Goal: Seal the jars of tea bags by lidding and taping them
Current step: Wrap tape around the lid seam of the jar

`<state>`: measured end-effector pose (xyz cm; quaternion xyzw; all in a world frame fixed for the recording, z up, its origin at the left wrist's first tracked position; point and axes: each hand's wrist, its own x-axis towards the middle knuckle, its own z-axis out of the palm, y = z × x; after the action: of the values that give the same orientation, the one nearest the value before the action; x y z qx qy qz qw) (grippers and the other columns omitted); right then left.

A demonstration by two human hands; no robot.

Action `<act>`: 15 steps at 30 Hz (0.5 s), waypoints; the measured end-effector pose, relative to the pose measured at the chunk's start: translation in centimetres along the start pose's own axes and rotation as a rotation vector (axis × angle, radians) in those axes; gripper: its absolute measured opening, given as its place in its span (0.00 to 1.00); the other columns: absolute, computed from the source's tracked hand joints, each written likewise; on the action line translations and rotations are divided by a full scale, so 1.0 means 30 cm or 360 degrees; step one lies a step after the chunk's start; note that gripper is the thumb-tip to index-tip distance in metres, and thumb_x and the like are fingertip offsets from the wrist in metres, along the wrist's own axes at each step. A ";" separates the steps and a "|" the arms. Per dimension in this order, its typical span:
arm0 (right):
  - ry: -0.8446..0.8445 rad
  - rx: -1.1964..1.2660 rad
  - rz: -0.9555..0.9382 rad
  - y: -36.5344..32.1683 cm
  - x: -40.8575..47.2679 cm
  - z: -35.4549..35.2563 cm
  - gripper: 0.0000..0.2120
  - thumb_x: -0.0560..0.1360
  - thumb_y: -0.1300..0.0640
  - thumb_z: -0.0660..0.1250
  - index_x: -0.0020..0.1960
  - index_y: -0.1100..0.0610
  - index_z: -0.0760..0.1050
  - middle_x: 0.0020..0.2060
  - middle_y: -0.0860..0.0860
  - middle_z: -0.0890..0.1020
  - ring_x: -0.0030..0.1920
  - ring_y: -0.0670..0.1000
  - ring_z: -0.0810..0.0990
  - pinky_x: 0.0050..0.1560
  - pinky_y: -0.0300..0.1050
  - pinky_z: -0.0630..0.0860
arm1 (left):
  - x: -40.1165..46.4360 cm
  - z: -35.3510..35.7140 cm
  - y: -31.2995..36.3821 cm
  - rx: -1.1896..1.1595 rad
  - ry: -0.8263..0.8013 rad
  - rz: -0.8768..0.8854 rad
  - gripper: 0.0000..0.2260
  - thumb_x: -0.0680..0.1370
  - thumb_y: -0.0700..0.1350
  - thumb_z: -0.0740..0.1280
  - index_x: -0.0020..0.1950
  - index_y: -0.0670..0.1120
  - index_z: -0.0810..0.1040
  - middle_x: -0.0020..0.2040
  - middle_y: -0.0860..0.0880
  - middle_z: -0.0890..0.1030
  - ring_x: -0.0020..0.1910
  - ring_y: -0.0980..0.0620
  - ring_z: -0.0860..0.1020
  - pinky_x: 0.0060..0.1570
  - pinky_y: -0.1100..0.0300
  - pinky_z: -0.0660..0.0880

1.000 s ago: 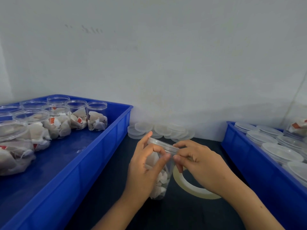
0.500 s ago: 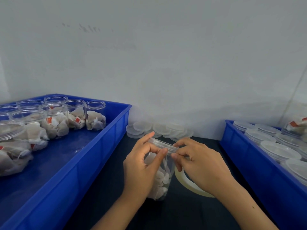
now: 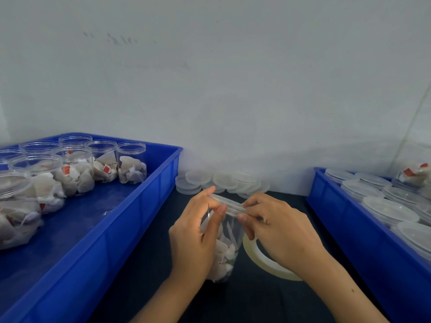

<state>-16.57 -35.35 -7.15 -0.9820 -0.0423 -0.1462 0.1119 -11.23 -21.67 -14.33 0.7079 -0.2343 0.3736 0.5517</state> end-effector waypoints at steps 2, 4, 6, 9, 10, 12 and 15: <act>-0.0002 -0.0004 0.0004 0.000 0.002 0.000 0.22 0.81 0.43 0.56 0.28 0.44 0.62 0.53 0.38 0.74 0.42 0.45 0.75 0.41 0.42 0.72 | -0.003 0.002 -0.001 0.0021 0.0002 0.0017 0.07 0.78 0.49 0.65 0.41 0.48 0.77 0.61 0.63 0.74 0.57 0.72 0.75 0.50 0.76 0.71; 0.0000 -0.0029 0.0011 0.000 0.002 0.001 0.22 0.81 0.43 0.56 0.29 0.44 0.62 0.53 0.38 0.74 0.42 0.46 0.76 0.42 0.43 0.73 | -0.006 0.007 -0.002 0.0061 0.0015 0.0052 0.06 0.77 0.46 0.67 0.41 0.48 0.78 0.61 0.63 0.74 0.56 0.74 0.73 0.49 0.78 0.70; 0.0012 -0.0065 0.0019 0.001 0.003 0.003 0.22 0.81 0.43 0.56 0.29 0.45 0.62 0.53 0.38 0.74 0.42 0.46 0.76 0.41 0.42 0.73 | -0.007 0.011 -0.003 0.0093 0.0027 0.0081 0.06 0.77 0.45 0.68 0.41 0.46 0.78 0.60 0.62 0.75 0.55 0.76 0.73 0.48 0.79 0.69; 0.0032 -0.0080 0.0033 0.004 0.005 0.006 0.22 0.80 0.43 0.57 0.29 0.45 0.63 0.52 0.38 0.75 0.41 0.45 0.76 0.39 0.41 0.73 | -0.008 0.015 -0.006 0.0123 0.0048 0.0109 0.07 0.77 0.46 0.67 0.42 0.45 0.79 0.59 0.60 0.77 0.53 0.74 0.74 0.47 0.78 0.71; 0.0040 -0.0078 0.0042 0.006 0.007 0.009 0.21 0.80 0.42 0.57 0.29 0.45 0.63 0.52 0.38 0.75 0.41 0.45 0.76 0.39 0.41 0.73 | -0.007 0.016 -0.007 0.0129 0.0052 0.0108 0.07 0.77 0.46 0.67 0.42 0.45 0.79 0.58 0.60 0.77 0.52 0.73 0.75 0.46 0.77 0.71; 0.0061 -0.0086 0.0056 0.008 0.008 0.015 0.20 0.80 0.42 0.57 0.30 0.46 0.66 0.52 0.38 0.76 0.41 0.46 0.77 0.40 0.42 0.75 | -0.003 0.016 -0.009 0.0152 0.0057 0.0114 0.06 0.77 0.47 0.68 0.42 0.46 0.78 0.57 0.59 0.78 0.51 0.71 0.76 0.45 0.75 0.73; 0.0097 -0.0130 0.0061 0.010 0.010 0.027 0.17 0.80 0.42 0.56 0.37 0.47 0.74 0.52 0.39 0.76 0.41 0.46 0.77 0.37 0.40 0.72 | 0.000 0.013 -0.009 0.0155 0.0031 0.0090 0.06 0.77 0.48 0.67 0.42 0.48 0.78 0.56 0.60 0.78 0.52 0.70 0.76 0.45 0.74 0.74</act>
<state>-16.03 -35.44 -7.90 -0.9815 -0.0138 -0.1755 0.0757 -10.91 -21.97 -14.53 0.7233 -0.2305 0.4068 0.5081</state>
